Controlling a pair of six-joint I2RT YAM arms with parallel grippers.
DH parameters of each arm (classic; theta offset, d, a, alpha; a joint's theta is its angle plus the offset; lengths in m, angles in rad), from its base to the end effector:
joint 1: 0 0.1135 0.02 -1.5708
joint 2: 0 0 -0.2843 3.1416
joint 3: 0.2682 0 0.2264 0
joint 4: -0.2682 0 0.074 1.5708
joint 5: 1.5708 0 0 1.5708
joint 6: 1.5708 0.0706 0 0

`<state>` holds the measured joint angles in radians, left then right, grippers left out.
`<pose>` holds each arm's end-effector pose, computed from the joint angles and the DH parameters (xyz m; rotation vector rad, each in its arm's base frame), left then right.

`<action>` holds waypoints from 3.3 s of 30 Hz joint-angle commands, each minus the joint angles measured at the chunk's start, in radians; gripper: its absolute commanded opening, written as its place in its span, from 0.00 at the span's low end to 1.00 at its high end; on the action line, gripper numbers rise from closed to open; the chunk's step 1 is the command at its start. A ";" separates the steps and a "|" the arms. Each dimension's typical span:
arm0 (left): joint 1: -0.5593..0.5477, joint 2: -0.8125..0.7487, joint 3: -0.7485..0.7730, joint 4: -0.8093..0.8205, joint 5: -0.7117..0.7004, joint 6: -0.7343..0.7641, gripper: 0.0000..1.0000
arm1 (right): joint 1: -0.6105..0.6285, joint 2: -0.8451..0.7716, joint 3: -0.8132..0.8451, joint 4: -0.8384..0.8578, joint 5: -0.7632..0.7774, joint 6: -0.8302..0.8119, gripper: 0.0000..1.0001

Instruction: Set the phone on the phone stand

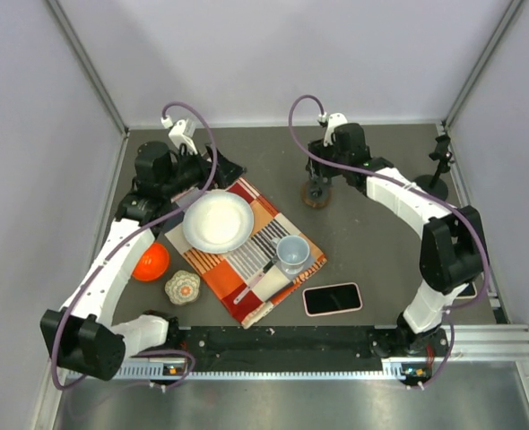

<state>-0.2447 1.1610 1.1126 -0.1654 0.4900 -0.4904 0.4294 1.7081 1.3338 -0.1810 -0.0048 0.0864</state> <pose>0.2450 -0.0954 0.3947 0.1416 1.8576 -0.9551 0.3698 0.1697 0.2949 -0.3683 2.1099 0.3089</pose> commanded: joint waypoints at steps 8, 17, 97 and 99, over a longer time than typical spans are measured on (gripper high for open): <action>-0.013 -0.135 -0.077 0.038 0.007 0.116 0.86 | 0.017 0.073 0.110 0.002 0.038 -0.016 0.00; -0.027 -0.136 -0.080 0.038 0.021 0.119 0.86 | 0.019 0.094 0.120 -0.018 0.069 -0.027 0.14; -0.093 -0.236 -0.082 0.014 -0.028 0.176 0.85 | 0.592 -0.308 -0.484 -0.625 -0.075 -0.812 0.99; -0.093 -0.233 -0.082 0.013 -0.025 0.177 0.85 | 0.609 -0.297 -0.486 -0.594 -0.046 -0.787 0.99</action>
<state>-0.3313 0.9234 1.0203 -0.1829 0.4561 -0.3328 1.0069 1.4059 0.8333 -0.8623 -0.1104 -0.7578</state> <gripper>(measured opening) 0.853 0.987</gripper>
